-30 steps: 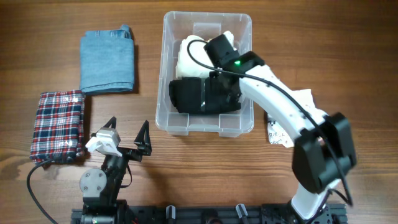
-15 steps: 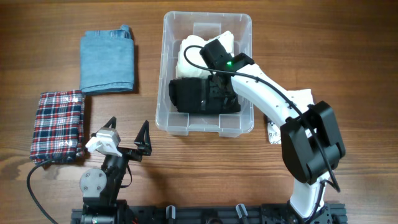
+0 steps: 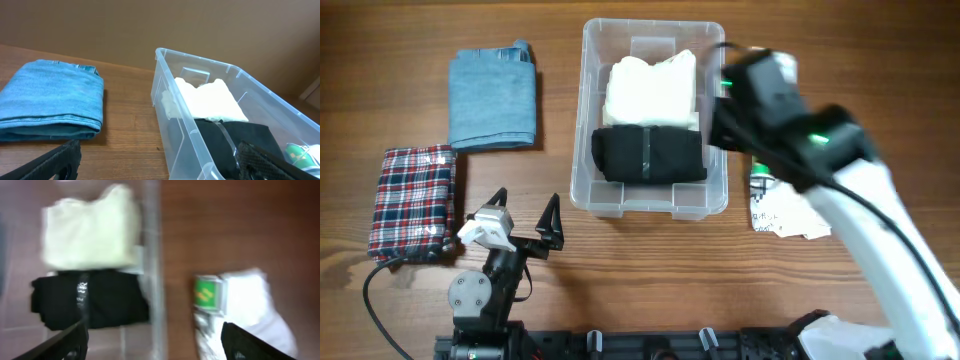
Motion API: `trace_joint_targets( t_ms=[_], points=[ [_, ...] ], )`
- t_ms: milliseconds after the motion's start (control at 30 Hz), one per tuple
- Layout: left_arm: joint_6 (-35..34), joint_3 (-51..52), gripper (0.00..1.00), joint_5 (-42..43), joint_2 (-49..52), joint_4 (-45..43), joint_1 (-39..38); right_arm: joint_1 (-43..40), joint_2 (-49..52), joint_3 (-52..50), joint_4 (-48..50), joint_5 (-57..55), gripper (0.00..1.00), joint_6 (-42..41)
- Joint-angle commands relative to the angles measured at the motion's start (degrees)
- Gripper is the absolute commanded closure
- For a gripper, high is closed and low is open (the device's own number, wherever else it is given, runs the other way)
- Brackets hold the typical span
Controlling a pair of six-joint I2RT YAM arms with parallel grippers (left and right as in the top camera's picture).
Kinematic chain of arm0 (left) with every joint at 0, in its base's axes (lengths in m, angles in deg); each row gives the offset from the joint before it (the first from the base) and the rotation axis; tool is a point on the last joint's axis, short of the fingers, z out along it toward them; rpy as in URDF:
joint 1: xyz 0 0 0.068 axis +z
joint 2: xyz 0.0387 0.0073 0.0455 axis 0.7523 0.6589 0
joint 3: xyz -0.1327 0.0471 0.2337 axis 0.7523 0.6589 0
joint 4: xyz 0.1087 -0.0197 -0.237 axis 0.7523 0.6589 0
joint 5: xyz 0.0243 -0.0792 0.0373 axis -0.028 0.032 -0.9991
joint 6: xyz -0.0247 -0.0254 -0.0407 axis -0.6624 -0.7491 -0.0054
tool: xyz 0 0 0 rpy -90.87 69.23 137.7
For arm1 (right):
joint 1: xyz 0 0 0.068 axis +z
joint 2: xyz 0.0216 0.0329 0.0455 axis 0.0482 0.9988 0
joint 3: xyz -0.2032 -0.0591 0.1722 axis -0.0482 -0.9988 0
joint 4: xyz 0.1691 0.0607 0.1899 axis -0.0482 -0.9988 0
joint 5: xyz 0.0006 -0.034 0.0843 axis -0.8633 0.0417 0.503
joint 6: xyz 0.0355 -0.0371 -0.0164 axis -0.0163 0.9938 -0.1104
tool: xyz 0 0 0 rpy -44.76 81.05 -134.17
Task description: Pack container
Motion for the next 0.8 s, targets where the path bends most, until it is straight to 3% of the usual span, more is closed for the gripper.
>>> trace_joint_targets(
  t_ms=[0,167,500,767],
  points=[
    [0.90,0.35,0.00,0.07,0.02,0.04,0.50,-5.88,-1.75,-0.72,-8.13,-3.32,0.15,-13.81],
    [0.90,0.37,0.00,0.07,0.02,0.04,0.50,-13.53,-2.19,-6.69,-15.63,-2.21,0.00,-31.30],
    [0.92,0.37,0.00,0.07,0.02,0.04,0.50,-21.57,-2.23,-25.86,-2.45,8.04,0.00,-36.30],
    [0.92,0.37,0.00,0.07,0.02,0.04,0.50,-26.56,-2.21,-37.75,9.27,14.58,0.00,-33.75]
  ],
)
